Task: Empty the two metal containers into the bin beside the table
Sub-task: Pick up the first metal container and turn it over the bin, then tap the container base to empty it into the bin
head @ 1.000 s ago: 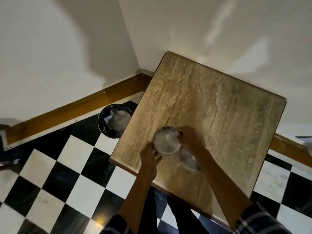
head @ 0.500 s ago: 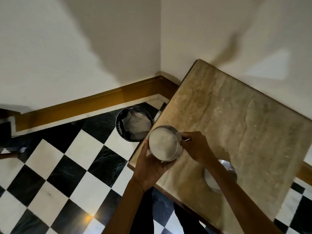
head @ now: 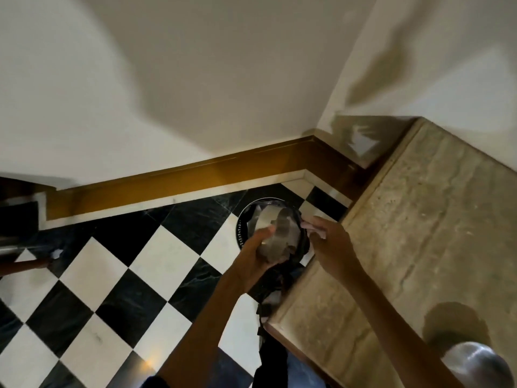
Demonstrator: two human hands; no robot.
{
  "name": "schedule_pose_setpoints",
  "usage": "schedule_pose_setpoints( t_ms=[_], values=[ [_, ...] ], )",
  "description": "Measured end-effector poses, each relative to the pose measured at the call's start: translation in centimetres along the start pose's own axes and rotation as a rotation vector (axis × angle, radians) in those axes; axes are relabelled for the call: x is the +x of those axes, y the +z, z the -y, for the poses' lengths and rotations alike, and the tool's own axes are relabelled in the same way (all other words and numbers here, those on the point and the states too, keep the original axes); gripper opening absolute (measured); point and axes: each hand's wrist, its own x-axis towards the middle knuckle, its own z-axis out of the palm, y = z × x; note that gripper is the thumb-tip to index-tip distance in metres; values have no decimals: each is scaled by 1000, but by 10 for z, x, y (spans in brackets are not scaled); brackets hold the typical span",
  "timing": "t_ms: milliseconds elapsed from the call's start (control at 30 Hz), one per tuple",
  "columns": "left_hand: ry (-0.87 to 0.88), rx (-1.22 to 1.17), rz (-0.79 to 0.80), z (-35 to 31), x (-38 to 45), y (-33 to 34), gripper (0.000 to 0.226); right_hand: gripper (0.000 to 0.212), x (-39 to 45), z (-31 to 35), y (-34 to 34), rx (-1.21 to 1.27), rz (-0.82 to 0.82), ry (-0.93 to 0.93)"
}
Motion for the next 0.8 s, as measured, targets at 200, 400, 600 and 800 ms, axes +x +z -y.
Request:
schedule_pose_setpoints(
  t_ms=[200, 400, 600, 800],
  values=[
    [312, 1015, -235, 13, 66, -27, 114, 38, 1, -15, 31, -48, -57, -60],
    [557, 1435, -190, 30, 69, -46, 130, 62, 6, -27, 61, -484, 30, -315],
    [777, 1392, -87, 30, 52, -54, 131, 95, 13, -34, 61, -1055, 327, -579],
    [889, 1474, -72, 19, 46, -51, 117, 94, -1, -24, 66, -1044, 308, -671]
  ],
)
